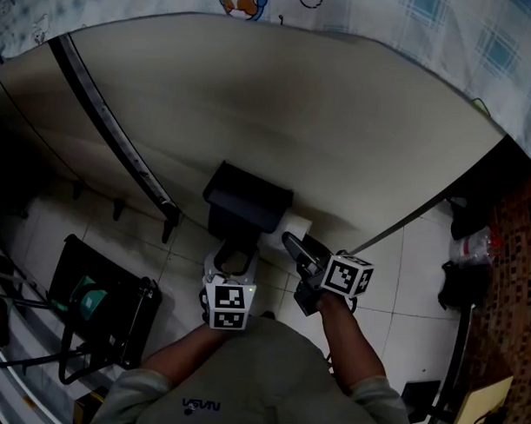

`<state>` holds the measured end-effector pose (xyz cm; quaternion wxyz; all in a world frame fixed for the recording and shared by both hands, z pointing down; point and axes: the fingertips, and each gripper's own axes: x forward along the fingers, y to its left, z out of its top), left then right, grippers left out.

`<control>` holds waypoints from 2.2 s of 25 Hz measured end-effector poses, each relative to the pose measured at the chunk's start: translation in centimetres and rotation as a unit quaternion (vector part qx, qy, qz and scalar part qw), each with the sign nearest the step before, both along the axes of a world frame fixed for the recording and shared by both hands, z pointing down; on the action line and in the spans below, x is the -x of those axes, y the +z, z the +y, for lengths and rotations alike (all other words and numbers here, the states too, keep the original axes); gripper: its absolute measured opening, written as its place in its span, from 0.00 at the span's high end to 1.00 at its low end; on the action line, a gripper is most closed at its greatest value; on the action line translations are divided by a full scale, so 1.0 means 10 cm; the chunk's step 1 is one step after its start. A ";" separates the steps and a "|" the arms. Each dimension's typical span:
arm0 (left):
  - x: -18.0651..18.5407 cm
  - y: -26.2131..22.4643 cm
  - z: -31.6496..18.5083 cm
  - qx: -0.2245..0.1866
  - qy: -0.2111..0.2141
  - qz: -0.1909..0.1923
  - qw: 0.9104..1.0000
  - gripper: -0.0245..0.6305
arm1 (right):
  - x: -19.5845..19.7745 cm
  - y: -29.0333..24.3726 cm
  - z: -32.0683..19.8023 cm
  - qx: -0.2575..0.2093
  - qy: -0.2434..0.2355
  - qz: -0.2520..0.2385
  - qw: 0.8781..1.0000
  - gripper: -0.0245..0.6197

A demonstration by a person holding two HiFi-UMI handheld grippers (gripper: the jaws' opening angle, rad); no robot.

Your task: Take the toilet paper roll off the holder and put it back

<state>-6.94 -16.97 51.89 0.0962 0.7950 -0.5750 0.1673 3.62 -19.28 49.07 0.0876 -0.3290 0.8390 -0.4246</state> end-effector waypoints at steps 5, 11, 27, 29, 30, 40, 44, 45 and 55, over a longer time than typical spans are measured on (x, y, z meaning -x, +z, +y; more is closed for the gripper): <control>0.00 0.00 0.00 0.002 0.008 -0.002 1.000 0.56 | 0.10 0.07 -0.06 0.004 -0.005 0.005 1.000 0.72; -0.01 0.01 -0.02 0.004 0.017 -0.004 1.000 0.56 | 0.28 0.12 -0.15 -0.001 -0.023 0.005 1.000 0.71; -0.04 0.04 -0.06 0.009 0.030 0.009 0.999 0.56 | 0.36 0.20 -0.04 -0.006 -0.059 0.007 0.998 0.71; -0.04 0.05 -0.06 0.010 0.030 0.011 0.999 0.56 | 0.27 0.18 0.01 -0.012 -0.052 0.014 0.998 0.71; -0.04 0.05 -0.06 0.010 0.031 0.012 0.999 0.56 | 0.23 0.16 0.03 -0.016 -0.048 0.017 0.999 0.72; -0.05 0.06 -0.07 0.010 0.030 0.021 0.999 0.58 | 0.21 0.19 0.01 -0.034 -0.050 0.068 0.996 0.94; -0.06 0.04 -0.04 0.012 0.031 0.026 0.999 0.59 | 0.29 0.17 -0.06 -0.040 -0.055 0.078 0.995 0.96; -0.06 0.04 -0.03 0.012 0.031 0.028 0.999 0.60 | 0.31 0.17 -0.08 -0.041 -0.056 0.080 0.994 0.96; -0.03 0.05 0.16 0.031 0.044 0.055 0.997 0.67 | 0.50 0.17 -0.23 -0.069 -0.057 0.141 0.986 0.96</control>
